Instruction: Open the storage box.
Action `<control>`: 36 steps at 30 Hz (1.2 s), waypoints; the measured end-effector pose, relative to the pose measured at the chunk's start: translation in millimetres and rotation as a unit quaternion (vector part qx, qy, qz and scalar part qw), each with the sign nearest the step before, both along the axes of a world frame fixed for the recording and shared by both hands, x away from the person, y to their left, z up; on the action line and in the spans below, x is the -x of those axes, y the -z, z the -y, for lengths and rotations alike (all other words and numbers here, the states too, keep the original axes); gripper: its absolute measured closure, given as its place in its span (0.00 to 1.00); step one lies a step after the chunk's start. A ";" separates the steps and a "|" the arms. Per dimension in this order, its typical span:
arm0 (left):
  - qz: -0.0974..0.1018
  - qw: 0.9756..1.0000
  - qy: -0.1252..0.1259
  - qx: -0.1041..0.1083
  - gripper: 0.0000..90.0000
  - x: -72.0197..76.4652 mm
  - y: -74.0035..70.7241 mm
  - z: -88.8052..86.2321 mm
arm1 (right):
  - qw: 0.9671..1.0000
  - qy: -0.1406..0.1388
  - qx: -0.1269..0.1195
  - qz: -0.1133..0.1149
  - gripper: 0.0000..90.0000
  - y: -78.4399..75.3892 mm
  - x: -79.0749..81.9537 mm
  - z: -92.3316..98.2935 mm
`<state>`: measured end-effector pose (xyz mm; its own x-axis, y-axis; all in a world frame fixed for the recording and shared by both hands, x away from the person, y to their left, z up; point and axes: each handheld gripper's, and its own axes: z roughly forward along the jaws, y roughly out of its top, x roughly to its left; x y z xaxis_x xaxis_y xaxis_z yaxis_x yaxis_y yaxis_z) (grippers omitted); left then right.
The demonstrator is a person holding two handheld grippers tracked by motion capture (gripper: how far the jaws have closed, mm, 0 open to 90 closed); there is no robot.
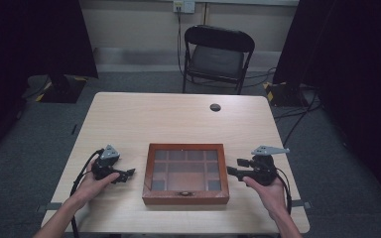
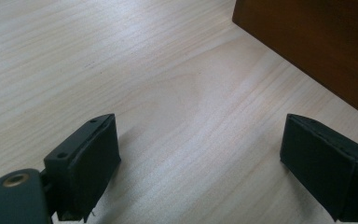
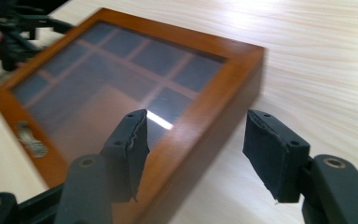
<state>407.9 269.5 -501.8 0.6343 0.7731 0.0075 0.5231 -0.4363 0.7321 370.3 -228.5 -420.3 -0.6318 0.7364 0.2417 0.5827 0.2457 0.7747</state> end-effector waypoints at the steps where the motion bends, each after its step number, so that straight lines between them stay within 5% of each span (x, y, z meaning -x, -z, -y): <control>1: 0.000 1.000 0.000 0.000 0.12 0.0 0.0 0.0 | 1.000 -0.006 0.001 -0.001 0.44 -1.6 1.0 -3.3; 9: 0.000 1.000 0.000 0.000 0.12 0.0 0.0 0.0 | 0.999 -0.053 -0.010 0.003 0.48 -10.0 7.4 -27.0; 17: 0.000 1.000 0.000 0.000 0.12 0.0 0.0 0.0 | 0.993 -0.118 -0.024 -0.014 0.58 -14.0 10.4 -57.0; 25: 0.000 1.000 0.000 0.000 0.12 0.0 0.0 0.0 | 0.985 -0.172 -0.008 -0.017 0.64 -14.2 7.0 -89.8; 36: 0.000 1.000 0.000 0.000 0.12 0.0 0.0 0.0 | 0.969 -0.246 0.005 -0.028 0.82 3.7 11.5 -121.1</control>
